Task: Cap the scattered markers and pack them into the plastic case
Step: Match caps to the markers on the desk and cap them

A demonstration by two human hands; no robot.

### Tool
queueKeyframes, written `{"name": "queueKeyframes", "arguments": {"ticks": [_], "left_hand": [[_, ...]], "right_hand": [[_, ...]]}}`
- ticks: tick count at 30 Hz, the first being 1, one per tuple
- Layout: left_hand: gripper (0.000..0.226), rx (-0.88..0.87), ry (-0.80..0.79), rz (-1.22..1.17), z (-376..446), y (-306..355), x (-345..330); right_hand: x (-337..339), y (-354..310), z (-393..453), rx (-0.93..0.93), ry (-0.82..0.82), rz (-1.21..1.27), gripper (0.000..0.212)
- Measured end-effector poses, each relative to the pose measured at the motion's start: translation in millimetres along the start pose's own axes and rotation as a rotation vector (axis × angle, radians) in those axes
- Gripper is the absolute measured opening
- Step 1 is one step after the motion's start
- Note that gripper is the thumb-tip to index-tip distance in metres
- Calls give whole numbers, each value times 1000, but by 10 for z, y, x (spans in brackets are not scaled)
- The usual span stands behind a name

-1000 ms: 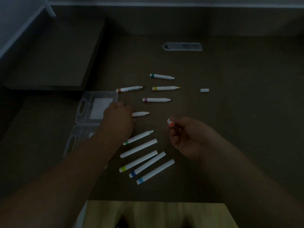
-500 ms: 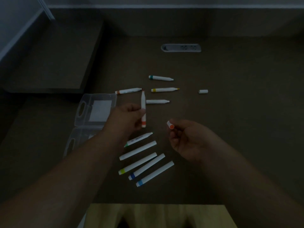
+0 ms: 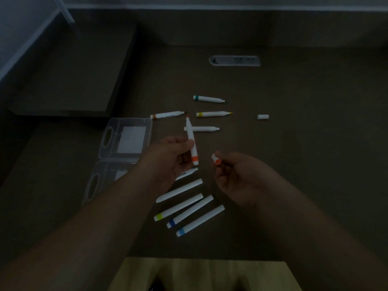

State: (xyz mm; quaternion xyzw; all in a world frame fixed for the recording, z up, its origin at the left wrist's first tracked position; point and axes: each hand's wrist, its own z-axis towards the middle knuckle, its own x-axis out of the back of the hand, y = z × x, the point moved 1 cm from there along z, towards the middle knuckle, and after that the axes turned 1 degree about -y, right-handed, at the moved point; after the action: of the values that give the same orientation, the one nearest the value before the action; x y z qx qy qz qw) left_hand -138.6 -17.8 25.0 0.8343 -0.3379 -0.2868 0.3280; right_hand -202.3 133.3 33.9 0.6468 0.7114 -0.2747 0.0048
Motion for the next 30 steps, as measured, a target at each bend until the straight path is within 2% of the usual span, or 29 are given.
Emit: {"name": "queueKeyframes", "arguments": {"ticks": [11, 15, 17, 22, 30], "left_hand": [[18, -6, -15, 136, -29, -68, 9], [13, -143, 54, 591, -75, -79, 62], [11, -205, 37, 711, -129, -99, 63], [10, -265, 20, 821, -222, -157, 56], [15, -287, -31, 874, -314, -138, 33]], "right_hand": [[-51, 41, 2, 22, 10, -23, 10], [11, -54, -40, 224, 77, -234, 15], [21, -112, -81, 380, 73, -352, 13], [-12, -219, -172, 651, 98, -551, 9], [-21, -209, -187, 755, 91, -822, 12]]}}
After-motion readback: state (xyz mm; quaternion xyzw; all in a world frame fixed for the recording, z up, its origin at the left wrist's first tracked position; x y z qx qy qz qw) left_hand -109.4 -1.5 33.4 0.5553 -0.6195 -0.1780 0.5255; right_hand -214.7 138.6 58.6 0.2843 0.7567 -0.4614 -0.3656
